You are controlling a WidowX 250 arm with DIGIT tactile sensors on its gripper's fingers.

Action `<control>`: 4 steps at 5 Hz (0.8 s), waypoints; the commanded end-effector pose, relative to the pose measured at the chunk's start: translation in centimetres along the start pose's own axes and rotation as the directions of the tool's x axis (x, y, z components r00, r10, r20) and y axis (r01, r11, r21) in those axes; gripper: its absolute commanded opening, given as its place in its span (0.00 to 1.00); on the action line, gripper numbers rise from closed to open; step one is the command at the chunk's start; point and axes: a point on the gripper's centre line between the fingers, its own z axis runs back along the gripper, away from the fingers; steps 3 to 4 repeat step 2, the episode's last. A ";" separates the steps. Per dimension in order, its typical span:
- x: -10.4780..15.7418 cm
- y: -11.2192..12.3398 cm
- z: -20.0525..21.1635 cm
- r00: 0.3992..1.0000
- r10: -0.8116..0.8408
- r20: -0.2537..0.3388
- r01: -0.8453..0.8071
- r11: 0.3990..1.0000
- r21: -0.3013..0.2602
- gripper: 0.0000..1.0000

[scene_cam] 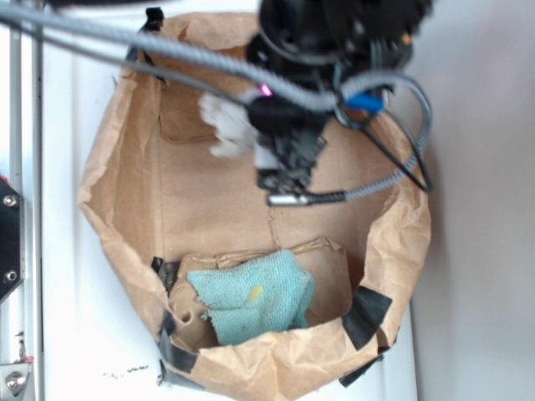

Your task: Grab the white paper.

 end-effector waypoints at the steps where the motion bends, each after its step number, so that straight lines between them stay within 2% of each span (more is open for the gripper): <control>1: -2.1 1.0 4.0 0.998 -0.050 -0.023 0.051 0.997 0.058 0.00; 2: -1.9 0.8 3.7 0.999 -0.047 0.011 0.045 0.991 0.124 0.94; 4: -1.9 0.8 3.7 0.999 -0.047 0.011 0.045 0.991 0.124 0.94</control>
